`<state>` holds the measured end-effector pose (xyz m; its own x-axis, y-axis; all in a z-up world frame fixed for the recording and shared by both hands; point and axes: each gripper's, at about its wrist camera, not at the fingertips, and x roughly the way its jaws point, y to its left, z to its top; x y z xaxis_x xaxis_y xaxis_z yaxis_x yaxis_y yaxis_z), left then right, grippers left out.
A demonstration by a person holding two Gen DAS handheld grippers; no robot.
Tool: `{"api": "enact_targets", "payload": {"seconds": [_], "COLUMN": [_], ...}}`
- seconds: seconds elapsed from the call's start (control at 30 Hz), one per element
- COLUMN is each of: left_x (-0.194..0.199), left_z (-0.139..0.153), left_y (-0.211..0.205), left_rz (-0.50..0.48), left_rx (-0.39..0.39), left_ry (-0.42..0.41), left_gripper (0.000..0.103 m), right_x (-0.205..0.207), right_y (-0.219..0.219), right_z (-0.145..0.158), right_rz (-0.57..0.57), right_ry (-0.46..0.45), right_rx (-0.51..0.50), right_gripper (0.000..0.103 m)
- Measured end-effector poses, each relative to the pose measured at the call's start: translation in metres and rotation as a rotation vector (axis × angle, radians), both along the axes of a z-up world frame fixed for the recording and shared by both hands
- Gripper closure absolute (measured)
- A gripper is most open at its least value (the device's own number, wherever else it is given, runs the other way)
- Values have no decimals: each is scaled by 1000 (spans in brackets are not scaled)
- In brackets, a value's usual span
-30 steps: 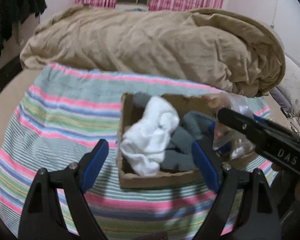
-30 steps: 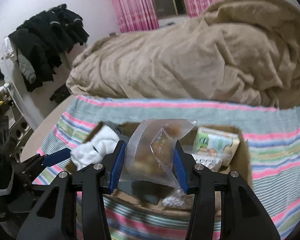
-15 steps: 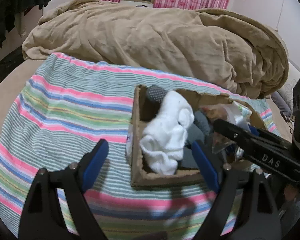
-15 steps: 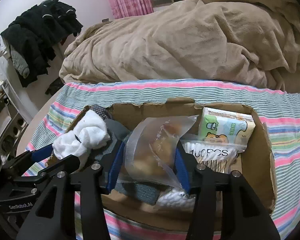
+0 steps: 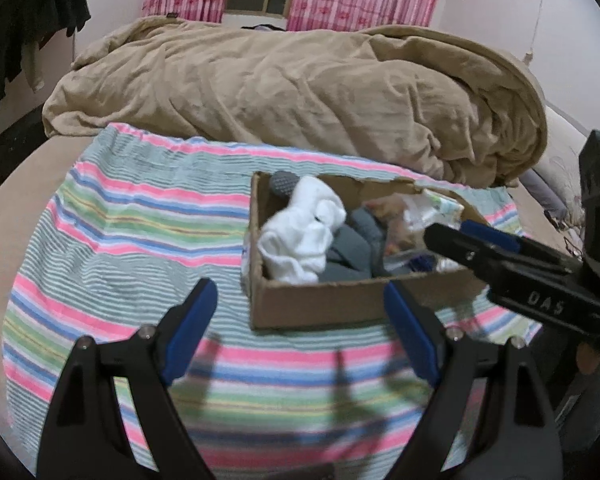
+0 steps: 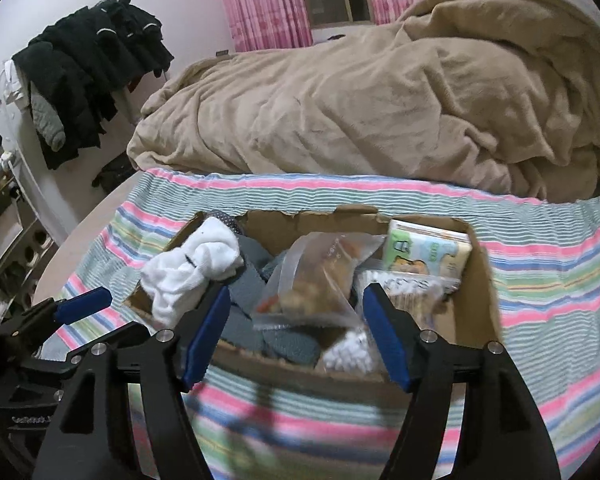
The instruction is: Organize objects
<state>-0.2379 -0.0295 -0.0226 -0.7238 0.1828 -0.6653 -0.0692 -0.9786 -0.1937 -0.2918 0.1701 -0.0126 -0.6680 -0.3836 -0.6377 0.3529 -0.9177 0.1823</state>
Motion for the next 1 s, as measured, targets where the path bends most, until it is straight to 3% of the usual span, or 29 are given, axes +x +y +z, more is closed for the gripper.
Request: {"api": "enact_targets", "payload": {"seconds": [0.33,0.47,0.73,1.0], "left_x": [36,48,62,66], "left_z": [9,2,-10,-16], "left_y": [0,-5,7,26], "left_rz": [-39,-25,-34,-72], "left_rx": [-1,31,-42,-62], "left_ry": [20,4,20,29], "left_gripper": [17,17,17,17], "right_x": [51,67,88,93], "right_y": [15,21,37,51], "right_z": [10,8,-10,-19], "right_rz": [9,4,-17,-39], "right_ry": [30,40,20,-1], "right_rx": [44,78,119,119], "right_gripper": [30,30,30,30]}}
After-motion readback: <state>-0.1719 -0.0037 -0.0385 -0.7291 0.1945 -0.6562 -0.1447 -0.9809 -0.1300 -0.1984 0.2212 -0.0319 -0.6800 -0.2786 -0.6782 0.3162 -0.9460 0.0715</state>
